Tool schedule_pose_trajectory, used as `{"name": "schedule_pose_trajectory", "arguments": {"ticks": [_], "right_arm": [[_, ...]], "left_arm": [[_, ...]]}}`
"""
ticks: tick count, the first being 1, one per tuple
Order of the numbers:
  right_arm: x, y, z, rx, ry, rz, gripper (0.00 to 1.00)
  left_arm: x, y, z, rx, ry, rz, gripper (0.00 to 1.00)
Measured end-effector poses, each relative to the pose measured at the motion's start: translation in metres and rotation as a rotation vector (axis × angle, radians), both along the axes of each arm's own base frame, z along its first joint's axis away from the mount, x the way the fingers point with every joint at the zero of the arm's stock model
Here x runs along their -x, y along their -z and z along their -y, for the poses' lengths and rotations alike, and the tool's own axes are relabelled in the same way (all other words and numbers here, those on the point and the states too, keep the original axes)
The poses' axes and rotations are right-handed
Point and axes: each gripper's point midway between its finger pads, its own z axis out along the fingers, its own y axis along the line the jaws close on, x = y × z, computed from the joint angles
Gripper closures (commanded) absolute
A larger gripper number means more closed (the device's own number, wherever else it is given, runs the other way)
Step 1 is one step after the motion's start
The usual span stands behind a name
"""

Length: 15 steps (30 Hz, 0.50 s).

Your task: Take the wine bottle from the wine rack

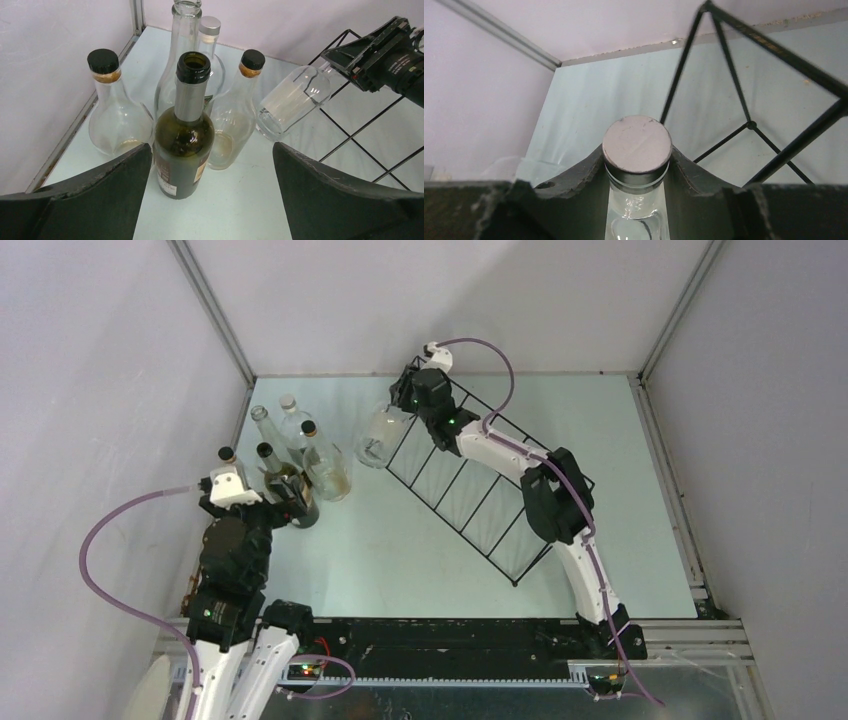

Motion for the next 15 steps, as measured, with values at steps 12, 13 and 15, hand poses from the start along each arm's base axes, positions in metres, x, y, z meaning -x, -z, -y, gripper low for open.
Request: {"name": "schedule_pose_trajectory", "arguments": {"ticks": [12,13,15], "right_arm": [[0.072,-0.035,-0.051,0.265,-0.181,0.225,1.0],[0.076,-0.036,-0.054,0.281,-0.189,0.239,1.0],[0.087,-0.037,-0.06,0.316,-0.211,0.269,1.0]], "left_arm": [[0.008,0.021,-0.009,-0.016,-0.044,-0.05,0.04],[0.009,0.021,-0.01,-0.016,-0.049,-0.049,0.04],[0.009,0.021,-0.012,-0.017,-0.058,-0.049,0.04]]}}
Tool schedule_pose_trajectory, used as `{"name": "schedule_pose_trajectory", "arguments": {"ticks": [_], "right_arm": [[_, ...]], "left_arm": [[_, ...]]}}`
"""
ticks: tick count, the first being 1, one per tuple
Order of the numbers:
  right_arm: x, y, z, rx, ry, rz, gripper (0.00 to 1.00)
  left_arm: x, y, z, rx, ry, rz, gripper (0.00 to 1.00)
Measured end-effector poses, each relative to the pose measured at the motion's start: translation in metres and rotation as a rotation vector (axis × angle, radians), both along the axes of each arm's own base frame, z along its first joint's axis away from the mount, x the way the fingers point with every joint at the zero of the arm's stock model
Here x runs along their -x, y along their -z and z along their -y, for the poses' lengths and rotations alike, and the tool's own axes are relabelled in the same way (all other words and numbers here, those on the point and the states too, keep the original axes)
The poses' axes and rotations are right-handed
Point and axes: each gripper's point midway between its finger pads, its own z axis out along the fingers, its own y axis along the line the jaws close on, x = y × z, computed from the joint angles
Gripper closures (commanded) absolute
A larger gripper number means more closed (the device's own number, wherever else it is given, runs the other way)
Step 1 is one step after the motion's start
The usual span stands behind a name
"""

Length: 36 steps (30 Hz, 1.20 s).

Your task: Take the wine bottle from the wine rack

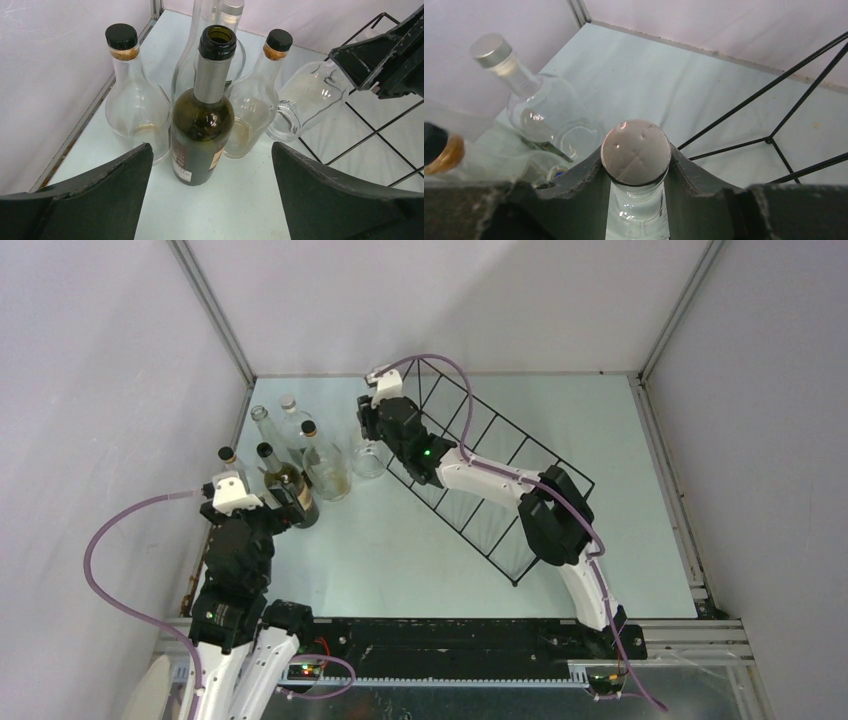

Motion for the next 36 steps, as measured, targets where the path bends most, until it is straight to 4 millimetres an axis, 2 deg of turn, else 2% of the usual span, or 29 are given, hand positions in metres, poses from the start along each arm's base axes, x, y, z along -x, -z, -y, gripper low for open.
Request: {"name": "schedule_pose_trajectory", "arguments": {"ticks": [10,17,27,33,36], "right_arm": [[0.047,0.0,-0.011,0.117,-0.09,0.09,1.0],[0.079,-0.011,0.003,0.144,-0.115,0.127,1.0],[0.146,-0.026,0.026,0.181,-0.15,0.176,1.0],[0.199,-0.022,0.032,0.2,-0.205,0.186,1.0],[0.215,-0.022,0.034,0.198,-0.223,0.182,1.0]], "left_arm": [[0.001,0.001,-0.003,-0.004,-0.014,-0.005,0.05],[0.001,0.001,-0.004,-0.005,-0.024,-0.005,0.05],[0.001,0.001,-0.004,-0.006,-0.025,-0.006,0.05],[0.001,0.001,-0.004,-0.006,-0.024,-0.006,0.04],[0.001,0.001,-0.004,-0.006,-0.021,-0.006,0.04]]}}
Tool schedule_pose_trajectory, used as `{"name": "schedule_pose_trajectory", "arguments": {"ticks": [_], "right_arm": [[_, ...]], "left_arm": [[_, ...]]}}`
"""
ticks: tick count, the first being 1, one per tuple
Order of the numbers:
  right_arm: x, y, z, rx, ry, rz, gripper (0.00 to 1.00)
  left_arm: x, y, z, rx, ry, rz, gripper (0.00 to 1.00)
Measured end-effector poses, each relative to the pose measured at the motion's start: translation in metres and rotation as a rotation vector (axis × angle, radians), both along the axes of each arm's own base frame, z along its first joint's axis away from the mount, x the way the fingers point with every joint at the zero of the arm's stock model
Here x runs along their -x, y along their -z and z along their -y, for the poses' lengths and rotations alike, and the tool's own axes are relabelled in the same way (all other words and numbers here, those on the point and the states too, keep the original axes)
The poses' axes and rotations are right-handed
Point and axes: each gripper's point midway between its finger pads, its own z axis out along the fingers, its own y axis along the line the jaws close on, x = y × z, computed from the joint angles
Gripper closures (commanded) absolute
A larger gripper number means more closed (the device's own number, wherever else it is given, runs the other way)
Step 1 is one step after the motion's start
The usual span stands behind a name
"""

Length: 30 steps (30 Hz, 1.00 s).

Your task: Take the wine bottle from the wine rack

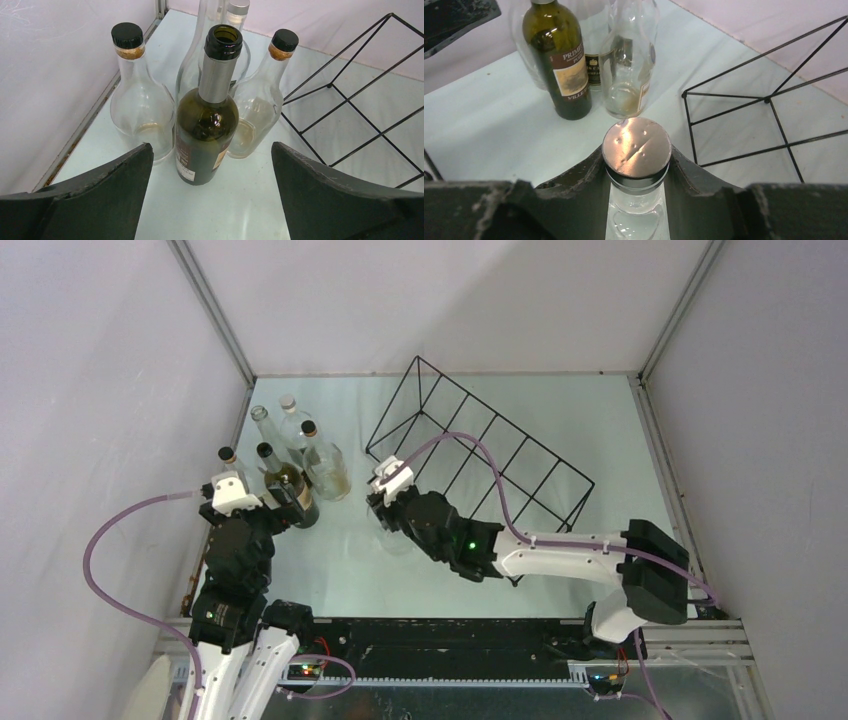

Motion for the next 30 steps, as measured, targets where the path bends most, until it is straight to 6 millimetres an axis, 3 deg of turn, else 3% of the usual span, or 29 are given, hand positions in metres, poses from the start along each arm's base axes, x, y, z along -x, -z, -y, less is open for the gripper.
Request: {"name": "schedule_pose_trajectory", "arguments": {"ticks": [7,12,17,20,26,30], "right_arm": [[0.024,0.006,0.022,-0.02,0.02,-0.051,1.0],[0.032,0.024,0.037,-0.018,0.056,-0.09,1.0],[0.044,0.044,0.045,0.018,0.069,-0.13,1.0],[0.053,0.046,0.044,0.026,0.061,-0.136,0.99],[0.064,0.039,0.049,-0.004,0.06,-0.17,0.74],[0.064,0.045,0.056,0.004,0.09,-0.198,0.59]], "left_arm": [[-0.001,0.001,0.0,-0.001,0.002,-0.004,0.04],[-0.001,0.001,0.001,0.0,0.006,-0.005,0.05],[-0.002,0.002,0.004,0.0,0.019,-0.012,0.04],[-0.002,0.003,0.004,0.0,0.02,-0.013,0.04],[-0.003,0.003,0.004,0.0,0.022,-0.015,0.04],[-0.003,0.003,0.005,0.0,0.026,-0.018,0.04]]}}
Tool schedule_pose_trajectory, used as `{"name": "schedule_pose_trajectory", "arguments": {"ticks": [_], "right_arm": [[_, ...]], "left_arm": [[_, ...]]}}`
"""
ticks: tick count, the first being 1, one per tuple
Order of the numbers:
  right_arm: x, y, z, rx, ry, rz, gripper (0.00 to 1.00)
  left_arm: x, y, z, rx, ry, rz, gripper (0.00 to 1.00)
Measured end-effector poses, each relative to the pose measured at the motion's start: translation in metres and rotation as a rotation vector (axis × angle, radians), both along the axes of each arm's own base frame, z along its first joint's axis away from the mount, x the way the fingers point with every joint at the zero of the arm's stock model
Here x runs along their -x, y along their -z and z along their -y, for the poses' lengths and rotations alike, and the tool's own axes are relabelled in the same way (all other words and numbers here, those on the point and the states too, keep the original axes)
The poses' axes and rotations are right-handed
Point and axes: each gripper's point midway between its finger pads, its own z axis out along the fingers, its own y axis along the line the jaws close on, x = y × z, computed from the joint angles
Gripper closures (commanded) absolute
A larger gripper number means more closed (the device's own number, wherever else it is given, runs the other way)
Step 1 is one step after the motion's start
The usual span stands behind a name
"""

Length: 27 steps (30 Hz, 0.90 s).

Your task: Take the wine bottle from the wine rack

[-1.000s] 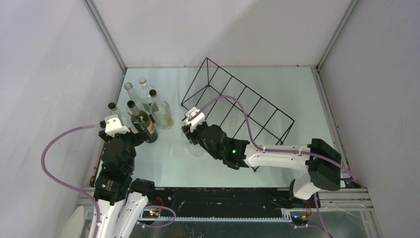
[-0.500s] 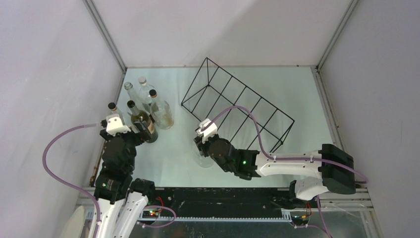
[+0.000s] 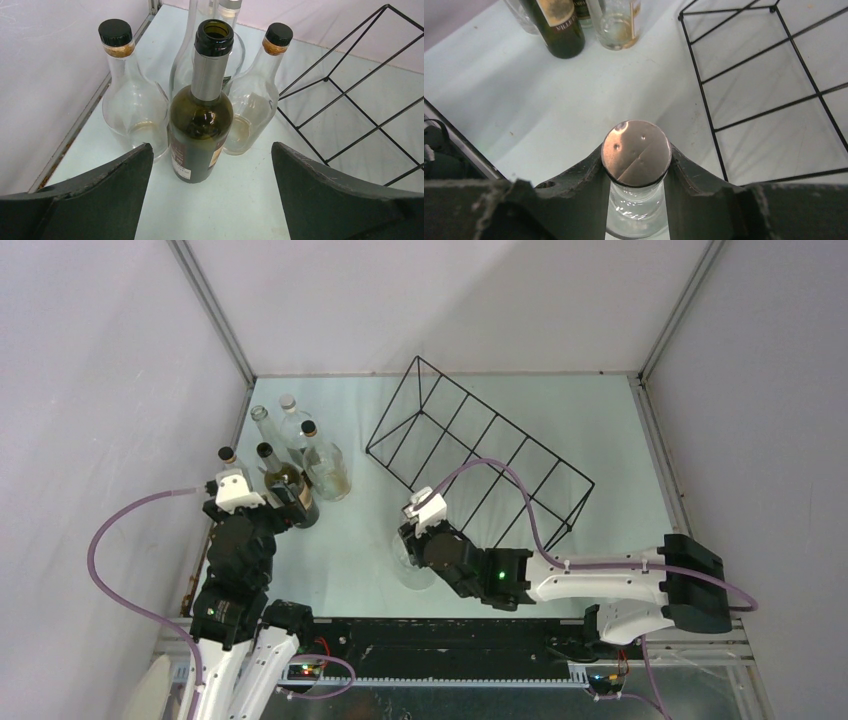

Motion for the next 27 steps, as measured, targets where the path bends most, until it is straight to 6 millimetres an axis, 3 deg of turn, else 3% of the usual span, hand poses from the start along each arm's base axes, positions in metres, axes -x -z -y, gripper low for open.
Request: {"name": "schedule_pose_trajectory", "arguments": {"ticks": [5,11,18,20,23,26,27], "right_arm": [[0.0,0.004,0.007,-0.001,0.031,-0.029,0.47],[0.0,-0.023,0.013,-0.096,0.051,-0.033,0.33],[0.003,-0.063,0.036,-0.191,0.053,-0.027,0.31],[0.0,-0.075,0.05,-0.227,0.075,-0.051,0.31],[-0.02,-0.091,0.082,-0.294,0.159,-0.118,0.3],[-0.043,-0.092,0.117,-0.335,0.266,-0.177,0.29],[-0.05,-0.088,0.132,-0.337,0.312,-0.203,0.29]], "left_arm": [[0.0,0.0,0.001,0.0,0.005,-0.001,0.04],[-0.002,0.001,0.005,0.002,0.026,-0.007,0.0],[-0.007,-0.005,0.032,0.029,0.172,0.007,0.0],[-0.009,-0.01,0.045,0.044,0.239,0.006,0.0],[-0.008,-0.027,0.073,0.064,0.361,0.031,0.0],[0.003,-0.042,0.123,0.063,0.551,0.052,0.0],[0.011,-0.046,0.148,0.06,0.64,0.053,0.0]]}}
